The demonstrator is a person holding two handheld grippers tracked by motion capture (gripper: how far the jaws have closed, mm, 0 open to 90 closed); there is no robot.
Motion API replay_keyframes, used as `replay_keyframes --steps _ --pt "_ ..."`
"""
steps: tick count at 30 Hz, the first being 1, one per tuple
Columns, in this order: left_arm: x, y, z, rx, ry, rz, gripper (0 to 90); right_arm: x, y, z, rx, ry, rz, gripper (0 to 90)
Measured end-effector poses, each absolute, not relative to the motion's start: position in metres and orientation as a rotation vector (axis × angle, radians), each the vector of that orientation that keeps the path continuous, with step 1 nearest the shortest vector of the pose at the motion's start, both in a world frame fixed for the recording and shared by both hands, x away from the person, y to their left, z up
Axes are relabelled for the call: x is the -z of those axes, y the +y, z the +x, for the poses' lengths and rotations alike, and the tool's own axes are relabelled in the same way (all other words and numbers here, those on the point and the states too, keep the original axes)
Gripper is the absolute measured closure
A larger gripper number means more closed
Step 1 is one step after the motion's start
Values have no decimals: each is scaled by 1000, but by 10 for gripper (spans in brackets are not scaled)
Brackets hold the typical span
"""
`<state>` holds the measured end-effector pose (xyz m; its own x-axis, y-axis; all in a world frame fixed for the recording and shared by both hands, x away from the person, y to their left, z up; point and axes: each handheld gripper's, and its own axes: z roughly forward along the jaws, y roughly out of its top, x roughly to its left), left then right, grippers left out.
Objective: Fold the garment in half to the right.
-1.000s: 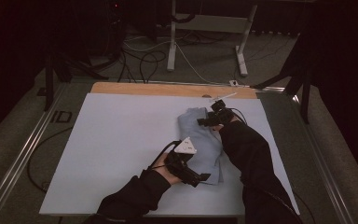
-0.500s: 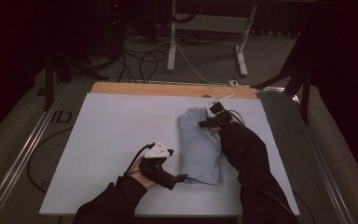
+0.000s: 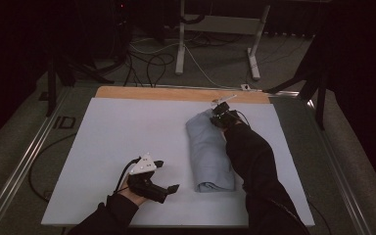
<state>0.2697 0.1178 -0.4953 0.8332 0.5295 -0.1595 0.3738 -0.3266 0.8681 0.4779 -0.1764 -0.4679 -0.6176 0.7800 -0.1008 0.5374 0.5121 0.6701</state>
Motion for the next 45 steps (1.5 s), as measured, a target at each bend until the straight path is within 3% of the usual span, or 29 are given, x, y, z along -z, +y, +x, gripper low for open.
replay_keyframes --steps 6,15,29,43,45 --pt "495 128 267 -227 643 1922 0 457 -183 475 -983 2323 1069 879" --pt "500 142 265 -308 662 1934 0 493 -188 488 -873 2372 1167 878" --pt "505 146 261 -308 673 1940 0 515 -187 492 -780 2403 1210 862" --pt "502 158 261 -330 681 1933 0 490 -188 483 -868 2359 1166 589" --pt "503 162 260 -329 686 1937 0 484 -189 481 -907 2342 1173 583"
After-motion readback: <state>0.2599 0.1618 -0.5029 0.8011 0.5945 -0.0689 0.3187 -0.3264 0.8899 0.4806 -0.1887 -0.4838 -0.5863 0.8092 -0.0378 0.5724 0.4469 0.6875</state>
